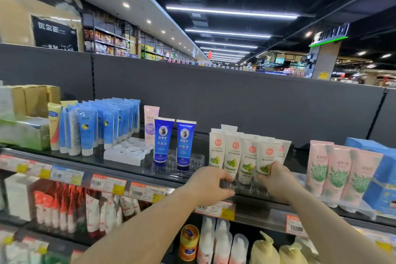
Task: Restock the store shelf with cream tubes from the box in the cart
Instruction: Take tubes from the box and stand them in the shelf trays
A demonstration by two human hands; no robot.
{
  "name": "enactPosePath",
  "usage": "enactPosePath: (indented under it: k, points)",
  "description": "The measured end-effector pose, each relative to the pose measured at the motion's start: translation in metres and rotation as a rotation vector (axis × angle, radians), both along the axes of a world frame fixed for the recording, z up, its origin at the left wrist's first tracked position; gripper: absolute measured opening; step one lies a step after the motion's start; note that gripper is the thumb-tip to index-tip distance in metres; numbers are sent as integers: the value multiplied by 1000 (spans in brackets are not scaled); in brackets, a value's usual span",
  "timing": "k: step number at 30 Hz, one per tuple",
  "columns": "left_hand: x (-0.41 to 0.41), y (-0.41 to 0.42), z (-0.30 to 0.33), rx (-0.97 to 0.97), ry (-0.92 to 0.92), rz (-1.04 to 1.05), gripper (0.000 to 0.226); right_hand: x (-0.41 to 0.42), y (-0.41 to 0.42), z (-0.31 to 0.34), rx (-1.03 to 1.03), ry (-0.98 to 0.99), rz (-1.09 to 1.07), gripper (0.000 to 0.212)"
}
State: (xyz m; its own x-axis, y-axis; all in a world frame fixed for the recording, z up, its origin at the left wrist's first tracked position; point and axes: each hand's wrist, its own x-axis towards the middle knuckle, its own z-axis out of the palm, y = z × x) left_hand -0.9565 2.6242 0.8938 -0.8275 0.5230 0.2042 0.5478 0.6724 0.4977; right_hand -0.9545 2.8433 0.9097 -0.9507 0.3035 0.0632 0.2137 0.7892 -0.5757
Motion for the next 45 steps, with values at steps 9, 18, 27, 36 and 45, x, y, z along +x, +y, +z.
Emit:
enactPosePath:
  k: [9,18,27,36,45]
  points:
    - [2,-2,3,0,-37,-1,48,2,-2,3,177,13,7,33]
    - [4,-3,6,-8,-68,-10,50,6,2,0,74,53,66,26]
    - [5,-3,9,-29,-31,3,49,5,0,22,49,-98,103,27]
    - [1,-1,1,-31,-20,9,50,23,-8,14,93,-61,70,16]
    - [1,1,2,-6,-42,-3,52,23,-1,-2,-100,108,-74,40]
